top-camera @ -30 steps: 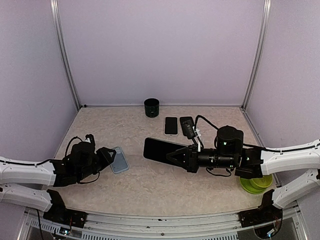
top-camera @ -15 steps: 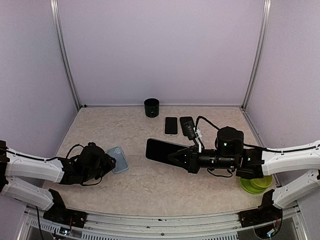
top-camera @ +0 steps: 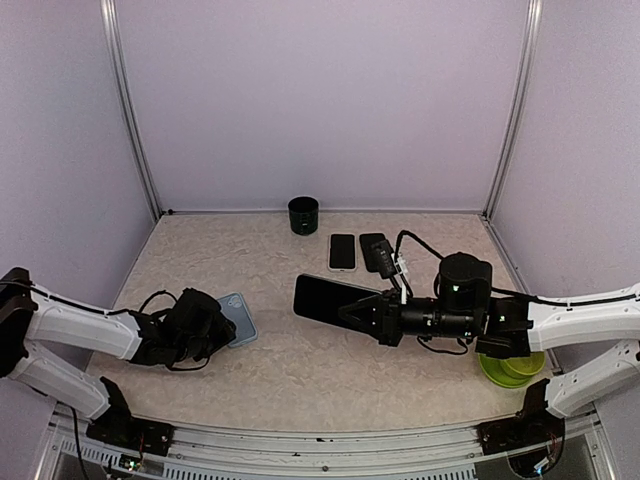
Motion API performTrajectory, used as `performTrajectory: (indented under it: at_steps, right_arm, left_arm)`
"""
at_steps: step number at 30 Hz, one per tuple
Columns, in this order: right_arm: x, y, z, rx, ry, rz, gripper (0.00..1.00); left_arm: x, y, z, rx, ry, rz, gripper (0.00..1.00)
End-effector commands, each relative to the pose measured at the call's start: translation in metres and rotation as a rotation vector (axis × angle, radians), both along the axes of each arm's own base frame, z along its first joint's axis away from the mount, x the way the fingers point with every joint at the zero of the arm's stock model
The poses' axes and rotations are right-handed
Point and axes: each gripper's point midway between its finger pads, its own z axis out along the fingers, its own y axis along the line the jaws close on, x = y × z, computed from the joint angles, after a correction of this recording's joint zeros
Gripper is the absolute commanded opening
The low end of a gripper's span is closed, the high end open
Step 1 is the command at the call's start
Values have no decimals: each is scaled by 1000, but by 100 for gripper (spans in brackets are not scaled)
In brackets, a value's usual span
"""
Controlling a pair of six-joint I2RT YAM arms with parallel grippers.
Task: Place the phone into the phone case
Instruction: Adjust the phone case at the center of the board.
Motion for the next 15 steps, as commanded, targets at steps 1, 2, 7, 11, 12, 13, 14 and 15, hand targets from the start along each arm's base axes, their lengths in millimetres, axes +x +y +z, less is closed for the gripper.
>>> performTrajectory:
  at_steps: [1,2,7,11,12,13,14,15]
  right_arm:
    - [3,-4,19,53,-48,-15,0]
    - [3,-4,18,51,-47,-15,0]
    - [4,-2,18,45,-46,-14,0]
    - [6,-2,20,46,-49,-16,0]
    - [6,-2,20,46,-50,-17,0]
    - [6,-2,21,47,-50,-18,0]
    - [6,-3,22,48,-50,-18,0]
    - [6,-3,22,47,-52,-19,0]
  left_arm:
    - [2,-10,0,-12,4,-12,46]
    - [1,-11,-2,-10,9,-15,46]
    - [1,-22,-5,-22,15,-41,45]
    - [2,-40,-3,-37,8,-83,46]
    - [1,-45,-6,-33,13,-94,45]
    - [2,-50,-5,-36,11,-106,45]
    - [3,-56,-6,-38,11,-120,45]
    - [4,-62,-6,-45,8,-135,45]
